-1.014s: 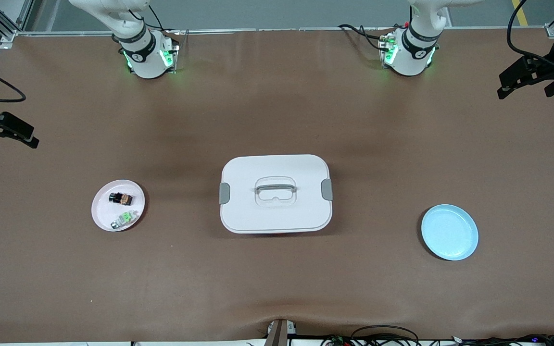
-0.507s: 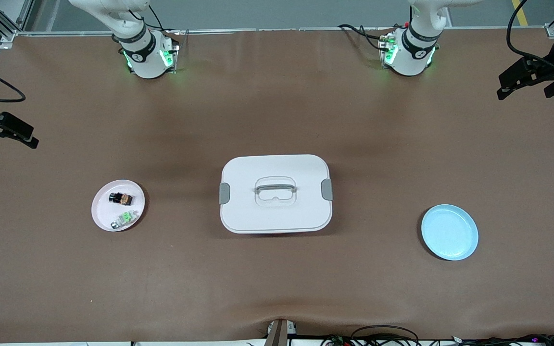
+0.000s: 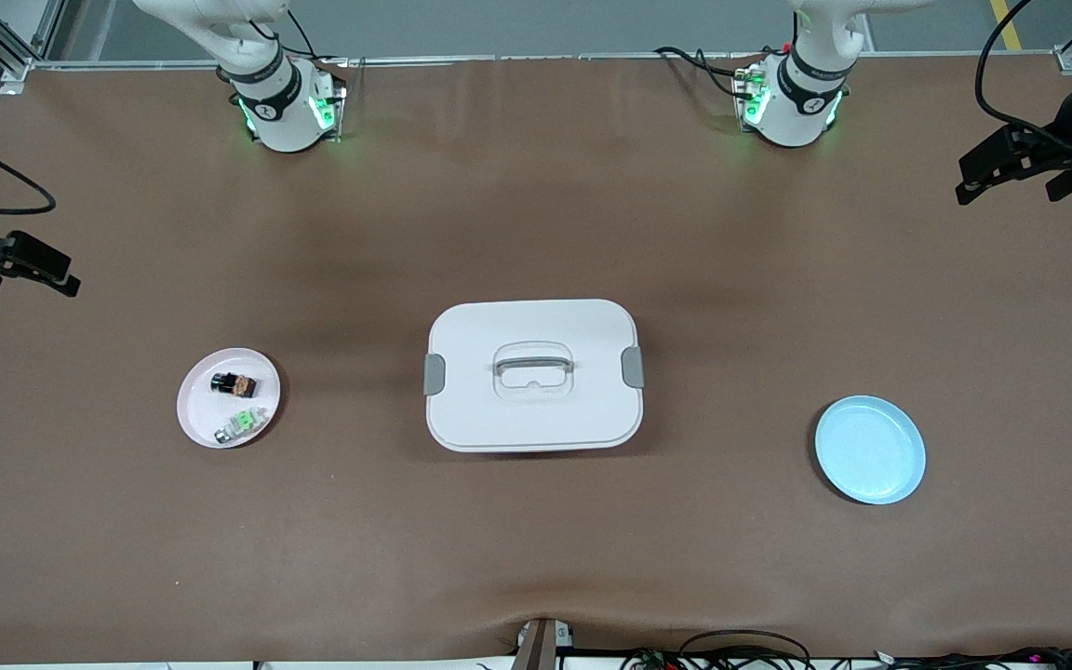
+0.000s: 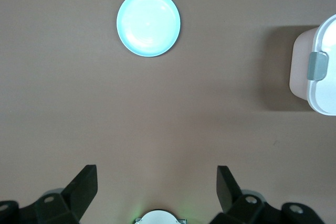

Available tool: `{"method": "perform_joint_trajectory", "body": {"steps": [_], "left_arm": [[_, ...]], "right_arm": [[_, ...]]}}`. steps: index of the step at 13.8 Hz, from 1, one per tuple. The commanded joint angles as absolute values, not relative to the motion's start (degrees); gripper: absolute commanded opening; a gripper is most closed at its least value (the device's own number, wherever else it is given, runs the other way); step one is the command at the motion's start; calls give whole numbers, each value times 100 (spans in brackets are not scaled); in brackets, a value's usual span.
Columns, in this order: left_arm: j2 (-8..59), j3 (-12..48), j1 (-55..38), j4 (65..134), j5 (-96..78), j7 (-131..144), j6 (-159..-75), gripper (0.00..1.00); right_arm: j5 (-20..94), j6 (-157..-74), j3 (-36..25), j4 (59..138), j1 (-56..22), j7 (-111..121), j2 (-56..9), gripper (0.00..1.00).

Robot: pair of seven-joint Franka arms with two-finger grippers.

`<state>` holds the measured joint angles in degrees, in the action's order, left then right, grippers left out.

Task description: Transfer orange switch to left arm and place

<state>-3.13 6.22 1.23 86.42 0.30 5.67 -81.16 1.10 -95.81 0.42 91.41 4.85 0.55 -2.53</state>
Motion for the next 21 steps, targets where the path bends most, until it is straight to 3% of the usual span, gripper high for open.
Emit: {"method": "perform_joint_trajectory", "body": {"steps": [1,4,8,16,21], "left_arm": [[-202,633,105,8473,-18,571,-8033,100],[-202,650,123,8473,53,554,-8033,100],[-237,659,141,8473,44,519,-8024,100],[-229,650,158,8464,44,562,-8024,100],[-237,650,158,8464,44,563,-8024,100]], "right_arm": [[27,-9772,105,9079,633,105,-474,100],[35,-9984,105,9018,825,114,-1010,100],[123,-10045,105,9105,835,36,-1089,100],[352,-12223,123,10791,563,-308,-1204,100],[343,-12699,123,11205,501,-299,-1608,100]]}}
